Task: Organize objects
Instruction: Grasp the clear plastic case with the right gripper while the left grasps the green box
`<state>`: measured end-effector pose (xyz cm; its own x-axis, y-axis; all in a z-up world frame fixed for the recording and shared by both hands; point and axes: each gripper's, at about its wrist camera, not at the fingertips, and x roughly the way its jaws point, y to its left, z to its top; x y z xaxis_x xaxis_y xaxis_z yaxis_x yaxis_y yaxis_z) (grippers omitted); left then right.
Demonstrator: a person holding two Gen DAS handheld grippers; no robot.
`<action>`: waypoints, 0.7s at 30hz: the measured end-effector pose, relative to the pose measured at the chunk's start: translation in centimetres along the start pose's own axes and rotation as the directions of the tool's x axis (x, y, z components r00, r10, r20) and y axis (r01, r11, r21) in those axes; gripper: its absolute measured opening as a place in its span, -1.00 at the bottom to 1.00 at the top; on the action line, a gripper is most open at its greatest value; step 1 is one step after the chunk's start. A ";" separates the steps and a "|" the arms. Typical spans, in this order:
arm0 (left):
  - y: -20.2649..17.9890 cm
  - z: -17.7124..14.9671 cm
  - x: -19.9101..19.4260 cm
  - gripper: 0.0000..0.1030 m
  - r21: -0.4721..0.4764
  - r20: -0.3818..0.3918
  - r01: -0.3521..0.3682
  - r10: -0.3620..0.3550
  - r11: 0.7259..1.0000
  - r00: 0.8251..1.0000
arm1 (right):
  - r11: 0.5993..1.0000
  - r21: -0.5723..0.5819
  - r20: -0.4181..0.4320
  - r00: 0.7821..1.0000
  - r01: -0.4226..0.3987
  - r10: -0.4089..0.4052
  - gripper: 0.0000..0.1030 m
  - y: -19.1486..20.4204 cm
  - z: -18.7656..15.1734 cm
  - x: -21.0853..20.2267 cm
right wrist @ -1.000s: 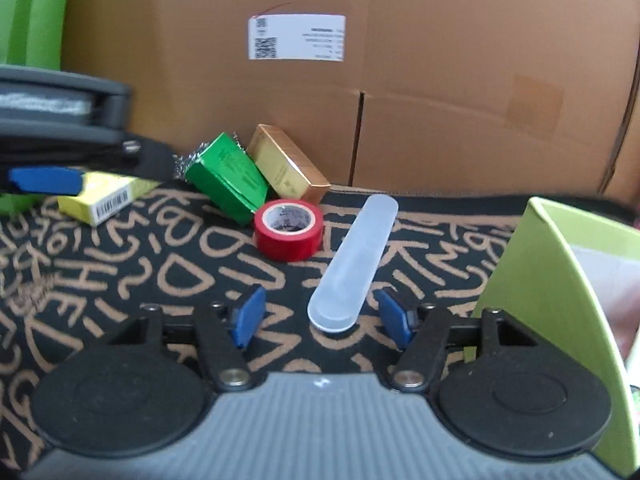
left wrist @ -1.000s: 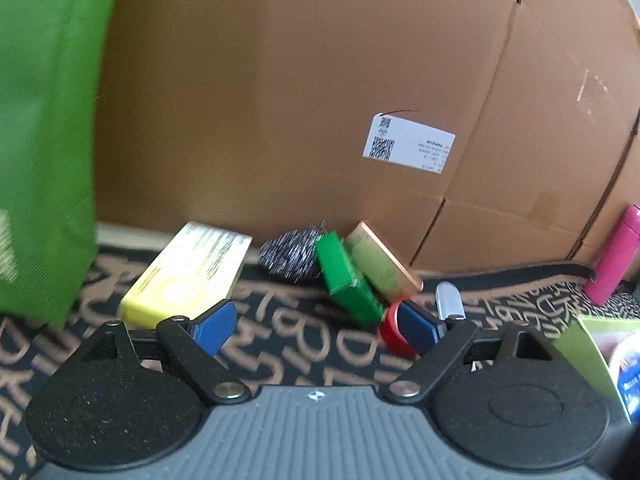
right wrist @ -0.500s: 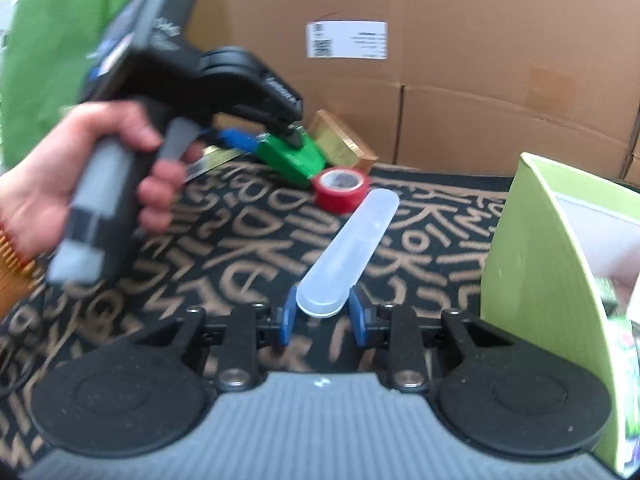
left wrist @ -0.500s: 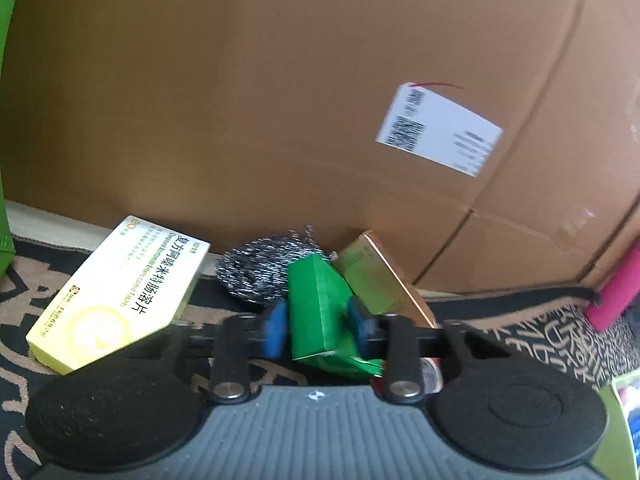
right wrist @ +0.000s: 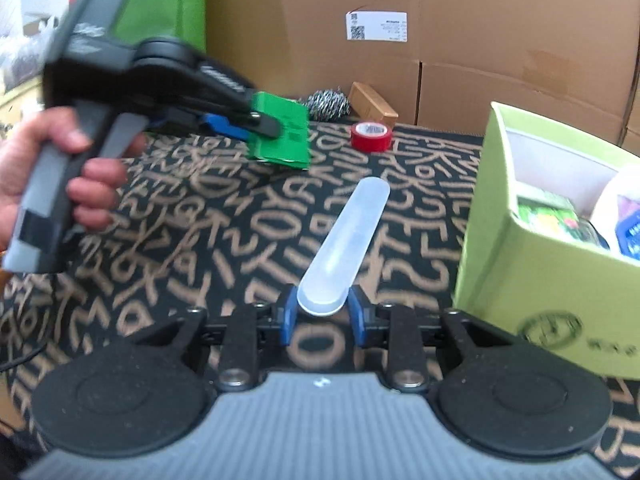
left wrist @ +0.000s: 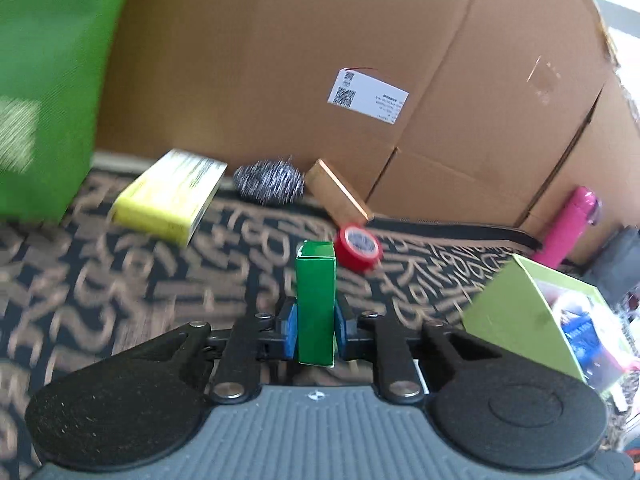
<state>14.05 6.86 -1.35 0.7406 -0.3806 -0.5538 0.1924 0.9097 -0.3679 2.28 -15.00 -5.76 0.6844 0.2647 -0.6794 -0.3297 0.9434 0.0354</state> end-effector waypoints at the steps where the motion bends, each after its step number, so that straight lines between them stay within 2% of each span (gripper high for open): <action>1: 0.0 -0.8 -0.7 -0.63 -0.005 0.009 -0.006 0.007 1.000 1.000 | 1.000 -0.009 -0.006 1.000 0.003 -0.003 -0.48 0.0 -0.4 -0.5; 7: -0.5 -4.0 -3.5 -0.62 0.028 0.026 -0.068 0.068 0.997 0.997 | 1.000 -0.006 -0.012 1.000 0.017 -0.017 -0.47 -0.3 -1.1 -2.0; 9: -0.7 -3.9 -3.5 -0.57 0.041 0.032 -0.076 0.075 0.996 0.997 | 1.000 0.007 0.002 1.000 0.021 -0.021 -0.35 -0.4 -0.7 -1.7; 12: -0.8 -3.7 -3.2 -0.38 0.053 0.039 -0.095 0.093 0.994 0.995 | 0.999 0.004 0.019 0.999 0.045 -0.045 -0.27 -0.2 -0.1 -1.0; 14: -0.8 -3.7 -3.1 -0.13 0.062 0.040 -0.112 0.110 0.992 0.993 | 0.999 0.013 0.026 0.998 0.048 -0.049 -0.26 -0.1 0.2 -0.4; 15: -0.8 -3.8 -3.0 -0.11 0.066 0.043 -0.121 0.118 0.990 0.992 | 0.998 0.022 0.021 0.998 0.051 -0.052 -0.26 -0.1 0.4 0.0; 19: -0.8 -3.8 -2.7 -0.27 0.098 0.034 -0.119 0.116 0.988 0.993 | 0.995 0.062 0.024 0.997 0.075 -0.076 -0.27 -0.3 1.2 1.6; 21: -0.7 -3.8 -2.5 -0.27 0.096 0.030 -0.127 0.125 0.987 0.992 | 0.994 0.079 0.034 0.996 0.080 -0.083 -0.27 -0.3 1.4 2.1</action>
<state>9.62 6.55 -2.51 0.7776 -0.2586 -0.5730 0.1572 0.9625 -0.2211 4.73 -14.46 -6.15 0.7309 0.1921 -0.6549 -0.2215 0.9744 0.0386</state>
